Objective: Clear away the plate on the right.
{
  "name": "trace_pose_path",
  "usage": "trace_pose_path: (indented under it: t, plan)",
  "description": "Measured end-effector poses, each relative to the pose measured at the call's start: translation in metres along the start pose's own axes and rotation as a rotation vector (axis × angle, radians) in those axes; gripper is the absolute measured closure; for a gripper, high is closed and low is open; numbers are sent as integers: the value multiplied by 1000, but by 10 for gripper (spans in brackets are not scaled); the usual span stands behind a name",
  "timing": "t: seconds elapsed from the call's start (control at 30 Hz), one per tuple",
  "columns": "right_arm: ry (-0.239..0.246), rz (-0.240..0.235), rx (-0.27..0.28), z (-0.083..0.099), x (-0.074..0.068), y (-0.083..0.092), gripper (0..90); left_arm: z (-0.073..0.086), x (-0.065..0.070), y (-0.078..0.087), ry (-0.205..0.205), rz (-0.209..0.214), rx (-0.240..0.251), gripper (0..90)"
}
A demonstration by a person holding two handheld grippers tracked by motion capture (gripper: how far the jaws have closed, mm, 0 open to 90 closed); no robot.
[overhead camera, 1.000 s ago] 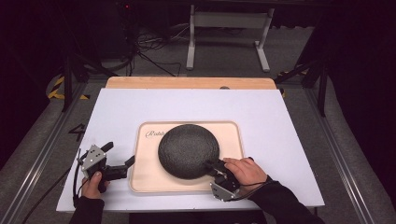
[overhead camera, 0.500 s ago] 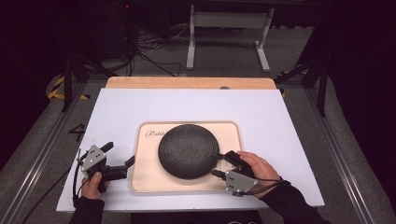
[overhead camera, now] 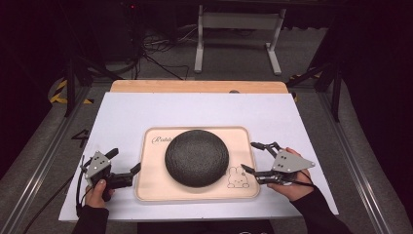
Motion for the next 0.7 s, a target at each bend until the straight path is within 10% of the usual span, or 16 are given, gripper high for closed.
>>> trace_pose_path:
  t: [0.37,0.7]
  plan:
    - [-232,140,50,23,32,37,218,0,0,0,3,3,-3,5]
    - [-374,276,-50,62,50,58,199,0,0,0,2,1,0,5]
Point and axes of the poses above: each handheld gripper's, and its own axes: y roughly backward along the jaws, z roughly out of its underside, x roughly to its right, the point moved 3 cm from there along -y, roughly forward along the jaws, and after that the axes turned 14 degrees about x, right-handed, at the moved point
